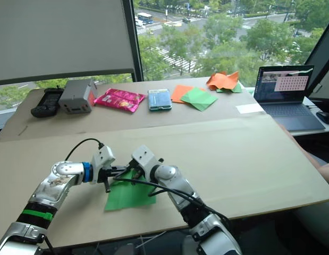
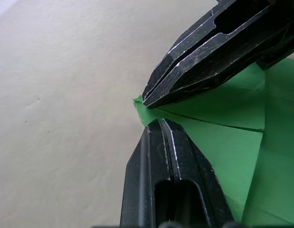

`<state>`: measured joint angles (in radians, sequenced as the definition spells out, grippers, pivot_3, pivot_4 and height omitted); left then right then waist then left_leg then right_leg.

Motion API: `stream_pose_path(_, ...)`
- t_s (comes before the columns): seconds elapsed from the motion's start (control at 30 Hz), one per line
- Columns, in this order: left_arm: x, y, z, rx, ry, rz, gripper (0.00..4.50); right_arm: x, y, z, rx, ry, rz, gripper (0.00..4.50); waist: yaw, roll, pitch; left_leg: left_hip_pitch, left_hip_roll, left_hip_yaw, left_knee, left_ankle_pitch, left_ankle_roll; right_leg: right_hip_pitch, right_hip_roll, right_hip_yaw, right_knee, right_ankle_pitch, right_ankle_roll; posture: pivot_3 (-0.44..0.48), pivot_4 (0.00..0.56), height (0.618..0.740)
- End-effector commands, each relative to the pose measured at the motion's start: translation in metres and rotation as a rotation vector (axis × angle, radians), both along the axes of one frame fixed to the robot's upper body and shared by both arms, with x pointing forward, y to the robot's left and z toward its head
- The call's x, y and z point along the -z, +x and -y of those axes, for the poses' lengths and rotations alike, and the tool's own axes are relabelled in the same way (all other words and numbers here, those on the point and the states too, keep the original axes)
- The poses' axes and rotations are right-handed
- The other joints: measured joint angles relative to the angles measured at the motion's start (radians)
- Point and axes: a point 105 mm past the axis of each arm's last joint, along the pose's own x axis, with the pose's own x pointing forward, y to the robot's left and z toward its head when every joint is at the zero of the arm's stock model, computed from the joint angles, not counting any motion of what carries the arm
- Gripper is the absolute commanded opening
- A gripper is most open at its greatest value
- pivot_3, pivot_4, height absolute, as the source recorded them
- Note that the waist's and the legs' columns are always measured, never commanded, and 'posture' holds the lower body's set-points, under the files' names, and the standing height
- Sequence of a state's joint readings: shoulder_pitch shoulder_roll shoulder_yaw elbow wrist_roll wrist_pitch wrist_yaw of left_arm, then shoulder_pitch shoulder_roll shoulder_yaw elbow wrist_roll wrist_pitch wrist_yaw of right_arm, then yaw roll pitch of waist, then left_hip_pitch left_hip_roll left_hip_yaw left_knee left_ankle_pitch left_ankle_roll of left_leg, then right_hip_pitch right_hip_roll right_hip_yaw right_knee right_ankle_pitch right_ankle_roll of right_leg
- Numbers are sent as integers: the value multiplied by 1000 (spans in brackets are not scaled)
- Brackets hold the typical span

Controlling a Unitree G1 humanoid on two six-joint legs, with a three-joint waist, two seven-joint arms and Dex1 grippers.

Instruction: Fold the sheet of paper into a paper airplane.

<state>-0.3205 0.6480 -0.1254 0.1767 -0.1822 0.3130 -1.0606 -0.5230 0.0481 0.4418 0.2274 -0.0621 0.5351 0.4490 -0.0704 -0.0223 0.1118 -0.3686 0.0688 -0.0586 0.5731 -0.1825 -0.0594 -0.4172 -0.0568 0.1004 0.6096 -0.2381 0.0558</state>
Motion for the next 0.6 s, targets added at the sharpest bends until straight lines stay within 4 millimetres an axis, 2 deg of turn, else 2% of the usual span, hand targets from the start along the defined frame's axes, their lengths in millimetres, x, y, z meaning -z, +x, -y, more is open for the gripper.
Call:
stream_pose_path(0.03, 21, -13, -12, -27, 48, -95, 32, 10, -2, 5, 14, -29, -37, 0, 0, 0, 0, 0, 0, 0, 0, 0, 0, 0, 0, 0, 0, 0, 0, 0, 150, 725)
stream_pose_path(0.6, 26, -31, -35, -110, 50, -136, 32, 10, -3, 4, 6, -32, -37, 0, -2, 3, 1, 0, 0, 0, 0, -1, -2, -2, 0, 0, 0, 0, -1, 0, 150, 725)
